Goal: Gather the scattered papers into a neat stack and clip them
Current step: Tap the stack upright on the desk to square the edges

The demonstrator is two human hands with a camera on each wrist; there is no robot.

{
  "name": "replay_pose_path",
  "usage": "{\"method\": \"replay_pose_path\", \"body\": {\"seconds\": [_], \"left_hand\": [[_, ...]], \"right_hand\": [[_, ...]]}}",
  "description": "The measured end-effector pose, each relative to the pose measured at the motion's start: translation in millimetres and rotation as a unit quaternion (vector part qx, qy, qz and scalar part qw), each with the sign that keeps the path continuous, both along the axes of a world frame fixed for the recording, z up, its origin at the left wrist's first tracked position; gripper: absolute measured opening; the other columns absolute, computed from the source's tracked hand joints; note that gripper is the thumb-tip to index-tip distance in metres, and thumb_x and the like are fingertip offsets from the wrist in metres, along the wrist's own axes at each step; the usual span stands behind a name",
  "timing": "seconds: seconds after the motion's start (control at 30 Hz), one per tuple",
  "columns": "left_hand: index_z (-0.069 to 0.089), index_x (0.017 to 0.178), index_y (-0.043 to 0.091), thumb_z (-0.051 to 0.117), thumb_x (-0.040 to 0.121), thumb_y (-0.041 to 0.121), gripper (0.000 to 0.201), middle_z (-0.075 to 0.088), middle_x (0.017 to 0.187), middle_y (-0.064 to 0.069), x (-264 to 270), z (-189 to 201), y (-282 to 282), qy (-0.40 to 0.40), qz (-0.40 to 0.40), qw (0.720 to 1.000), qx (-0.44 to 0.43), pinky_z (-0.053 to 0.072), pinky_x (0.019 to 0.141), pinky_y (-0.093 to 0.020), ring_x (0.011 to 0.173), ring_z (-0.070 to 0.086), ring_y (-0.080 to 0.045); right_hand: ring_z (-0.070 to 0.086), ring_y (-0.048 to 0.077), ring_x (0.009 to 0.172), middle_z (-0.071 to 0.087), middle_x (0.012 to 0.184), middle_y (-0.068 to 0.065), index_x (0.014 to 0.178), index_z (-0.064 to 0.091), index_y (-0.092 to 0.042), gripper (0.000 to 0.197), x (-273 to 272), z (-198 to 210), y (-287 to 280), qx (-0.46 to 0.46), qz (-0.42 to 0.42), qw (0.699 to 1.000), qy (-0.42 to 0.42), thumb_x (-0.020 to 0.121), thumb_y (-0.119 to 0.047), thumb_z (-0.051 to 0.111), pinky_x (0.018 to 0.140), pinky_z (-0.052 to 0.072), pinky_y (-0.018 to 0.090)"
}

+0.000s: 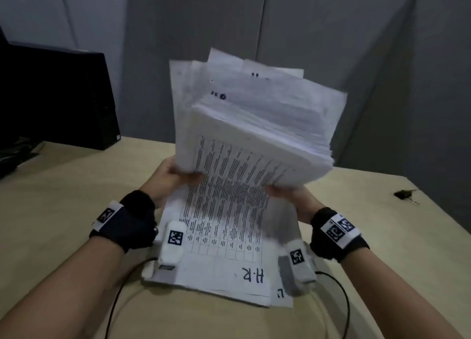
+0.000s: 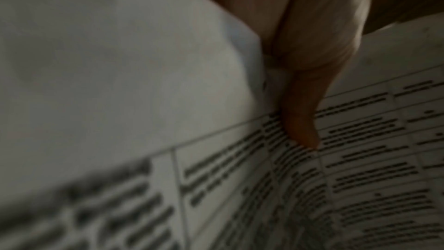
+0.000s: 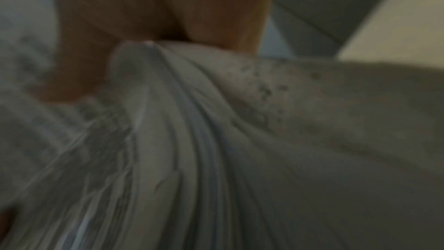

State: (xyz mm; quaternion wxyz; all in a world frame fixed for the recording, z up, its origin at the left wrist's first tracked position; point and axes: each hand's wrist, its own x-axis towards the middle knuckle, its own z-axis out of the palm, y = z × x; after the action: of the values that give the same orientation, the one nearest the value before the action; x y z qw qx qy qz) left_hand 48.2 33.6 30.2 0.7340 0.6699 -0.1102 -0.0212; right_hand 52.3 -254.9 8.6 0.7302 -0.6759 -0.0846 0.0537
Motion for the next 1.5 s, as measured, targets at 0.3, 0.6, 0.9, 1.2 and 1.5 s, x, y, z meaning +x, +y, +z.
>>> {"method": "replay_pose_path", "body": {"seconds": [0.3, 0.6, 0.9, 1.2, 1.5], "left_hand": [[0.055, 0.12, 0.001, 0.06, 0.087, 0.001, 0.033, 0.067, 0.103, -0.005, -10.8, 92.3, -51.2, -0.099, 0.121, 0.985, -0.066, 0.055, 0.081, -0.03, 0.092, 0.066, -0.015], [0.061, 0.107, 0.013, 0.069, 0.081, 0.009, 0.027, 0.064, 0.093, 0.012, -47.4, 52.4, -66.5, -0.176, 0.158, 0.972, 0.004, 0.052, 0.089, -0.027, 0.084, 0.065, 0.002], [0.033, 0.114, 0.028, 0.072, 0.072, 0.005, 0.063, 0.055, 0.115, 0.0, -42.7, 95.0, -58.0, -0.25, 0.093, 0.96, -0.084, 0.055, 0.073, -0.018, 0.097, 0.064, -0.009], [0.038, 0.123, 0.03, 0.085, 0.046, 0.041, 0.091, 0.053, 0.12, -0.002, -40.4, 92.4, -54.3, -0.246, 0.023, 0.964, -0.1, 0.056, 0.074, -0.024, 0.097, 0.067, -0.009], [0.041, 0.108, 0.028, 0.076, 0.061, 0.041, 0.06, 0.068, 0.093, 0.009, -54.5, 97.7, -60.5, -0.315, 0.103, 0.937, -0.109, 0.056, 0.065, -0.021, 0.081, 0.069, -0.007]], "right_hand": [[0.065, 0.03, 0.095, 0.066, 0.095, 0.01, 0.105, 0.061, -0.007, 0.024, -36.3, 126.5, 9.0, -0.058, -0.236, 0.938, -0.248, 0.084, -0.02, 0.064, 0.088, 0.053, 0.048], [0.068, 0.005, 0.079, 0.07, 0.08, -0.012, 0.089, 0.063, -0.029, 0.04, -70.6, 88.1, 6.8, -0.054, -0.211, 0.933, -0.287, 0.059, -0.055, 0.071, 0.066, 0.055, 0.023], [0.071, 0.01, 0.081, 0.073, 0.088, 0.0, 0.113, 0.058, -0.003, 0.107, -52.5, 80.5, -28.2, 0.016, -0.203, 0.945, -0.256, 0.029, -0.065, 0.082, 0.067, 0.056, 0.023], [0.068, 0.004, 0.077, 0.067, 0.091, -0.003, 0.112, 0.049, -0.013, 0.106, -44.1, 63.4, -25.3, 0.066, -0.207, 0.945, -0.243, 0.03, -0.073, 0.075, 0.066, 0.053, 0.023], [0.069, 0.019, 0.087, 0.072, 0.093, 0.0, 0.107, 0.056, -0.014, 0.088, -43.9, 61.0, -16.6, 0.066, -0.11, 0.963, -0.236, 0.04, -0.064, 0.081, 0.074, 0.058, 0.037]]}}
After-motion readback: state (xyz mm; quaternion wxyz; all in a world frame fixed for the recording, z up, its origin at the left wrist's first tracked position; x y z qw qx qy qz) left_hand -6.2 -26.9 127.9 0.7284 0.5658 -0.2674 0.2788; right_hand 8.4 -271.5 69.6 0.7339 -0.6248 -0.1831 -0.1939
